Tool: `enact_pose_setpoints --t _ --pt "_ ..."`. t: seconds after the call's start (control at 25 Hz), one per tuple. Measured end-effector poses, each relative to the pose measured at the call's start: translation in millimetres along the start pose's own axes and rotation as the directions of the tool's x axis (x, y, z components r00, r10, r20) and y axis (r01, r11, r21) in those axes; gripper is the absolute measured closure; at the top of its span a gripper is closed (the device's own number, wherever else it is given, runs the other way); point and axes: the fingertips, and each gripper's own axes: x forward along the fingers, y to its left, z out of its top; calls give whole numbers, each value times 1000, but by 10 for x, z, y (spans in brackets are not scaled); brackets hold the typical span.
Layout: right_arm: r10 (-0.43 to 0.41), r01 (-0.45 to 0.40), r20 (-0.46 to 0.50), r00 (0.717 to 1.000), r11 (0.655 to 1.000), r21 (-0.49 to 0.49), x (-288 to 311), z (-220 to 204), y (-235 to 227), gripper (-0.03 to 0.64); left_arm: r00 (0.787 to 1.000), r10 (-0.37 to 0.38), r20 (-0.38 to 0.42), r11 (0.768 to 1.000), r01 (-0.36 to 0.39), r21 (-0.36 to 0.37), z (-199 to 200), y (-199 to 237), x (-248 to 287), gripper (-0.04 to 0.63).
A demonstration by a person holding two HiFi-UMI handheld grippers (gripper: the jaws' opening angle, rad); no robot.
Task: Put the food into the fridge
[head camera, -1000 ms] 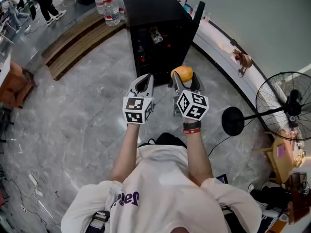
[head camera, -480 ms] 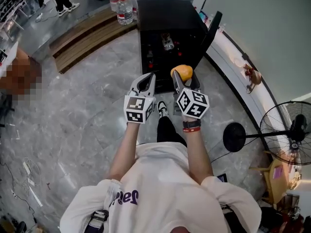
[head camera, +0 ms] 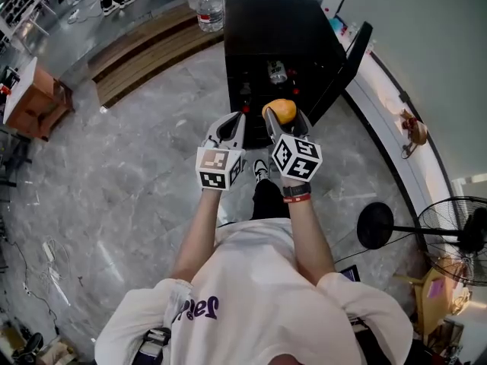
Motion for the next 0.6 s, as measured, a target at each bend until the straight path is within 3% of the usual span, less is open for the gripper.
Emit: enact_pose_setpoints --t 0.6 --pt "-3 -1 -76 997 999 -53 721 -339 -213 250 1000 23 14 1000 -23 6 -129 378 513 578"
